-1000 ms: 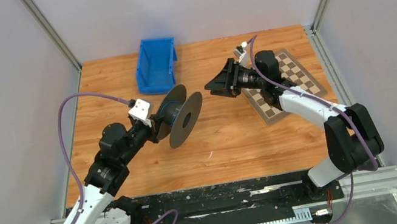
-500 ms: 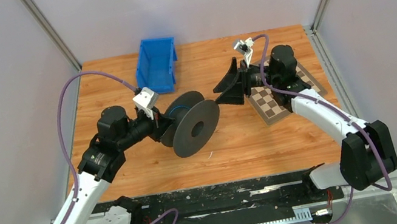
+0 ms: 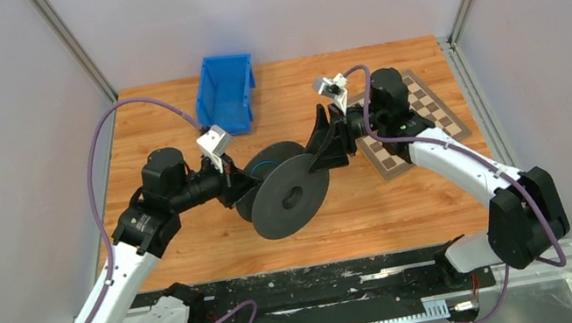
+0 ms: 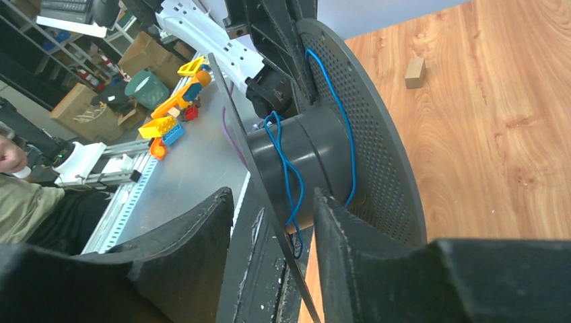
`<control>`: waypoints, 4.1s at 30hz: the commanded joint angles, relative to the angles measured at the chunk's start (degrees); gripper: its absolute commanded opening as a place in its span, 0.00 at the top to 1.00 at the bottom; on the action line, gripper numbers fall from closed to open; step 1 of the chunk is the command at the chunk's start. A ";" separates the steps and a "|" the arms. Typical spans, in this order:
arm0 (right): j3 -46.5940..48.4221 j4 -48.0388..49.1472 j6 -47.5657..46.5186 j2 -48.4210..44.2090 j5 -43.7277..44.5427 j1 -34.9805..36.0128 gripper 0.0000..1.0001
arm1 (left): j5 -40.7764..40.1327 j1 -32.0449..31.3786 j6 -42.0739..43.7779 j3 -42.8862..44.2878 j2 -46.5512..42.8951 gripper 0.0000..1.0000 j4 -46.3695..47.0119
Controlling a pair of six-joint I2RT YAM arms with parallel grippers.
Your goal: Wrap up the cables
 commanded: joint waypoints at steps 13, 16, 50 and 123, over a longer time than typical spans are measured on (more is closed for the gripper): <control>-0.70 27.37 24.49 2.83 -0.30 -0.42 1.00 | 3.95 1.18 -0.65 1.10 -2.48 0.90 4.48; -0.75 31.42 28.30 4.11 0.53 -0.70 1.00 | 3.08 1.18 -0.19 -0.11 -3.65 0.80 4.43; 3.34 17.20 16.65 2.90 2.75 -3.35 1.00 | 4.75 1.19 2.09 -4.38 -3.78 0.69 5.41; -37.69 9.97 -53.41 -30.08 44.95 19.35 0.31 | -16.46 6.16 -32.08 11.75 0.28 1.00 3.82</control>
